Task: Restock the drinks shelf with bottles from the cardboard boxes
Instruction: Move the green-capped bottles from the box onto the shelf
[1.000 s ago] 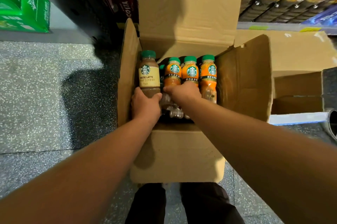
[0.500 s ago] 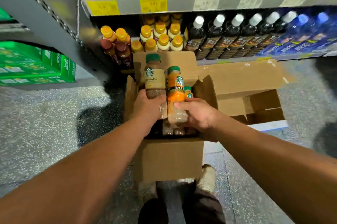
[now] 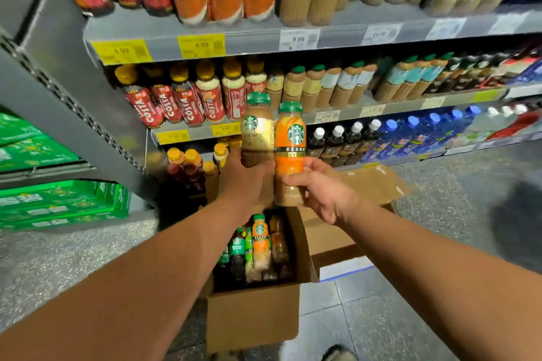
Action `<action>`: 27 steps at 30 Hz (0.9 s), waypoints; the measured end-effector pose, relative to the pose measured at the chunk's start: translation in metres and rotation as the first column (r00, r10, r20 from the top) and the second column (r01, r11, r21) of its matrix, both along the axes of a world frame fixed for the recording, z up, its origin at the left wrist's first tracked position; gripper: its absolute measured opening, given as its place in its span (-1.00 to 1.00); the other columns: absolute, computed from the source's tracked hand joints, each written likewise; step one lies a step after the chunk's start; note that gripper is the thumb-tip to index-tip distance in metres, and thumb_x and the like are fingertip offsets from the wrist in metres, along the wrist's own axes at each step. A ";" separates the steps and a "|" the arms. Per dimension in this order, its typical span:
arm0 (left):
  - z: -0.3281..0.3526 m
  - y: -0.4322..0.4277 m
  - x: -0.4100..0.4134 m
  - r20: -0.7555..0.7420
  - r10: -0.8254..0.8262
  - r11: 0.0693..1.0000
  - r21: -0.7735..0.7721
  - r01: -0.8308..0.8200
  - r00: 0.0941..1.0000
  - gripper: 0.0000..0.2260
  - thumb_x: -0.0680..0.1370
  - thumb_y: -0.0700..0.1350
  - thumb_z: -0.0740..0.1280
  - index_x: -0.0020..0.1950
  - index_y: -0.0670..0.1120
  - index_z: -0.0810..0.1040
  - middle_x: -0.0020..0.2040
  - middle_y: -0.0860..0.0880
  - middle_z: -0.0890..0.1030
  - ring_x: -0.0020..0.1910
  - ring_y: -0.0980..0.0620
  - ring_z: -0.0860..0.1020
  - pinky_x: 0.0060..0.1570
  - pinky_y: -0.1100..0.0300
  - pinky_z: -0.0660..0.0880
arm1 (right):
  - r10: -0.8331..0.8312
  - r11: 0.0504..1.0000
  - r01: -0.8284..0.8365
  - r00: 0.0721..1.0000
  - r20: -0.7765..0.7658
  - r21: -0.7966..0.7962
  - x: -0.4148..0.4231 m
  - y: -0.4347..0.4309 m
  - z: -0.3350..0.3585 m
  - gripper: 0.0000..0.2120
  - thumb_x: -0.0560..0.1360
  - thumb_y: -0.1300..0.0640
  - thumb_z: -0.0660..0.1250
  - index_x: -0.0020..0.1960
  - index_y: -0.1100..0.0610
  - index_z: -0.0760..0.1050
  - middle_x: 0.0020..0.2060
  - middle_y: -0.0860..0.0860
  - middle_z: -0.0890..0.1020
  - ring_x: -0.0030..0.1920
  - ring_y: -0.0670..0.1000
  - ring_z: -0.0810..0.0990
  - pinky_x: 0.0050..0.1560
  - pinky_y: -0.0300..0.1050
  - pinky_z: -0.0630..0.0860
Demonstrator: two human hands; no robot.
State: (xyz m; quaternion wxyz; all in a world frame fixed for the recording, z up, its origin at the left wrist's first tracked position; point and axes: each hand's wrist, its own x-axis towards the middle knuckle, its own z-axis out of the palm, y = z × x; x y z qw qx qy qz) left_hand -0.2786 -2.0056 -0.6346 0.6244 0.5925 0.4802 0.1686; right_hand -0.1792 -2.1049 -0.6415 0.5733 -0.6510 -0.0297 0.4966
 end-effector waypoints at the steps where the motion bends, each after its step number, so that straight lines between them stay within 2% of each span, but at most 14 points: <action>1: 0.011 -0.001 0.004 0.002 -0.008 1.000 0.029 0.007 1.000 -0.67 0.45 -0.11 0.44 0.19 -0.05 0.50 0.06 0.01 0.60 0.01 -0.02 0.56 -0.02 0.13 0.50 | -0.005 1.000 0.005 1.000 0.022 0.012 0.003 -0.001 0.011 -0.61 0.37 0.43 0.41 0.15 0.22 0.48 -0.01 0.17 0.66 -0.02 0.16 0.64 0.08 0.18 0.57; 3: 0.031 -0.003 0.013 -0.016 -0.019 0.996 0.086 0.020 1.000 -0.64 0.44 -0.09 0.45 0.20 -0.03 0.49 0.05 0.01 0.58 0.02 -0.02 0.54 0.03 0.10 0.49 | -0.012 0.999 0.010 0.998 0.054 0.036 0.011 -0.003 0.032 -0.61 0.35 0.44 0.42 0.15 0.22 0.51 0.01 0.17 0.67 0.00 0.17 0.65 0.08 0.17 0.57; 5: 0.051 -0.005 0.020 -0.010 -0.029 0.994 0.102 0.030 1.000 -0.73 0.45 -0.12 0.43 0.12 0.00 0.50 -0.01 0.02 0.60 0.00 -0.03 0.55 0.03 0.08 0.51 | -0.018 0.998 0.013 0.996 0.086 0.055 0.022 -0.003 0.051 -0.57 0.33 0.42 0.45 0.16 0.20 0.52 0.03 0.16 0.67 0.03 0.18 0.66 0.03 0.17 0.59; 8: 0.080 -0.013 0.034 0.065 -0.021 0.999 0.042 0.019 0.998 -0.77 0.41 -0.18 0.42 -0.04 0.07 0.48 -0.10 0.02 0.63 -0.05 -0.05 0.59 -0.04 0.06 0.53 | -0.032 0.996 0.019 0.989 0.142 0.091 0.042 -0.004 0.080 -0.58 0.30 0.42 0.48 0.10 0.18 0.50 0.00 0.14 0.67 0.00 0.16 0.66 -0.04 0.12 0.62; 10: 0.098 -0.019 0.047 0.143 -0.020 1.000 0.019 0.017 0.989 -0.61 0.23 -0.12 0.48 0.03 0.05 0.52 -0.04 -0.04 0.65 -0.03 -0.08 0.61 -0.01 -0.02 0.58 | -0.024 0.993 0.005 0.986 0.162 0.119 0.055 -0.007 0.101 -0.59 0.31 0.44 0.47 0.08 0.16 0.48 -0.09 0.10 0.66 -0.12 0.10 0.66 -0.28 -0.08 0.60; 12: 0.111 -0.024 0.061 0.254 -0.005 1.000 0.017 0.001 0.967 -0.36 0.11 -0.16 0.49 0.19 -0.19 0.48 0.02 -0.15 0.63 -0.07 -0.03 0.61 -0.12 0.09 0.60 | -0.006 0.991 -0.018 0.985 0.175 0.136 0.068 -0.012 0.120 -0.58 0.32 0.45 0.46 0.09 0.16 0.47 -0.14 0.07 0.65 -0.19 0.05 0.64 -0.39 -0.18 0.56; 13: 0.118 -0.028 0.068 0.293 0.011 1.000 0.003 -0.013 0.956 -0.35 0.11 -0.22 0.49 0.18 -0.27 0.43 0.00 -0.18 0.61 -0.11 0.00 0.62 -0.19 0.16 0.59 | 0.004 0.990 -0.029 0.984 0.175 0.139 0.075 -0.015 0.127 -0.57 0.31 0.45 0.47 0.11 0.17 0.47 -0.11 0.08 0.66 -0.16 0.06 0.66 -0.34 -0.15 0.59; 14: 0.123 -0.031 0.075 0.300 0.016 1.000 0.021 -0.023 0.954 -0.38 0.14 -0.28 0.51 0.15 -0.28 0.41 -0.04 -0.16 0.60 -0.11 0.00 0.62 -0.20 0.17 0.58 | 0.009 0.990 -0.034 0.984 0.179 0.139 0.081 -0.019 0.134 -0.54 0.31 0.44 0.47 0.14 0.19 0.48 -0.08 0.10 0.67 -0.12 0.08 0.66 -0.25 -0.10 0.62; 16: 0.135 -0.038 0.086 0.264 0.020 0.995 0.089 -0.045 0.964 -0.46 0.25 -0.33 0.55 0.13 -0.20 0.39 -0.07 -0.08 0.58 -0.05 -0.05 0.60 -0.12 0.11 0.55 | 0.014 0.990 -0.042 0.979 0.204 0.138 0.095 -0.025 0.147 -0.52 0.30 0.44 0.48 0.17 0.19 0.46 -0.04 0.12 0.66 -0.09 0.09 0.66 -0.20 -0.07 0.61; 18: 0.146 -0.044 0.099 0.252 0.004 0.984 0.170 -0.049 0.968 -0.58 0.37 -0.32 0.50 0.11 -0.14 0.38 -0.11 0.01 0.54 -0.11 0.06 0.56 -0.18 0.22 0.50 | 0.017 0.988 -0.052 0.973 0.232 0.143 0.108 -0.031 0.157 -0.53 0.31 0.44 0.48 0.15 0.18 0.47 -0.06 0.11 0.66 -0.10 0.08 0.66 -0.20 -0.08 0.60; 20: 0.152 -0.048 0.111 0.267 -0.018 0.981 0.193 -0.035 0.964 -0.61 0.40 -0.32 0.47 0.10 -0.12 0.36 -0.13 0.05 0.51 -0.17 0.17 0.51 -0.25 0.32 0.44 | 0.021 0.987 -0.060 0.968 0.250 0.150 0.119 -0.035 0.165 -0.56 0.31 0.45 0.46 0.12 0.17 0.47 -0.09 0.08 0.67 -0.09 0.08 0.66 -0.13 -0.03 0.60; 22: 0.155 -0.051 0.121 0.279 -0.032 0.983 0.182 -0.021 0.960 -0.60 0.41 -0.33 0.46 0.11 -0.11 0.35 -0.12 0.04 0.51 -0.18 0.18 0.51 -0.28 0.34 0.43 | 0.016 0.988 -0.054 0.969 0.248 0.146 0.130 -0.036 0.168 -0.56 0.32 0.45 0.46 0.13 0.17 0.47 -0.07 0.09 0.67 -0.05 0.11 0.66 -0.04 0.03 0.61; 24: 0.155 -0.049 0.132 0.299 -0.022 0.986 0.165 -0.029 0.954 -0.59 0.40 -0.34 0.46 0.13 -0.12 0.36 -0.12 0.04 0.51 -0.18 0.15 0.52 -0.31 0.36 0.46 | 0.003 0.990 -0.038 0.970 0.245 0.138 0.140 -0.034 0.168 -0.53 0.32 0.44 0.46 0.16 0.18 0.46 -0.02 0.13 0.66 -0.01 0.14 0.66 -0.03 0.06 0.61; 27: 0.153 -0.040 0.145 0.304 -0.017 0.986 0.162 -0.034 0.953 -0.59 0.40 -0.33 0.47 0.15 -0.14 0.38 -0.13 0.04 0.53 -0.18 0.14 0.54 -0.29 0.36 0.48 | -0.012 0.992 -0.019 0.968 0.252 0.121 0.153 -0.027 0.167 -0.52 0.33 0.44 0.46 0.18 0.18 0.46 -0.01 0.13 0.66 -0.03 0.15 0.66 -0.11 0.03 0.62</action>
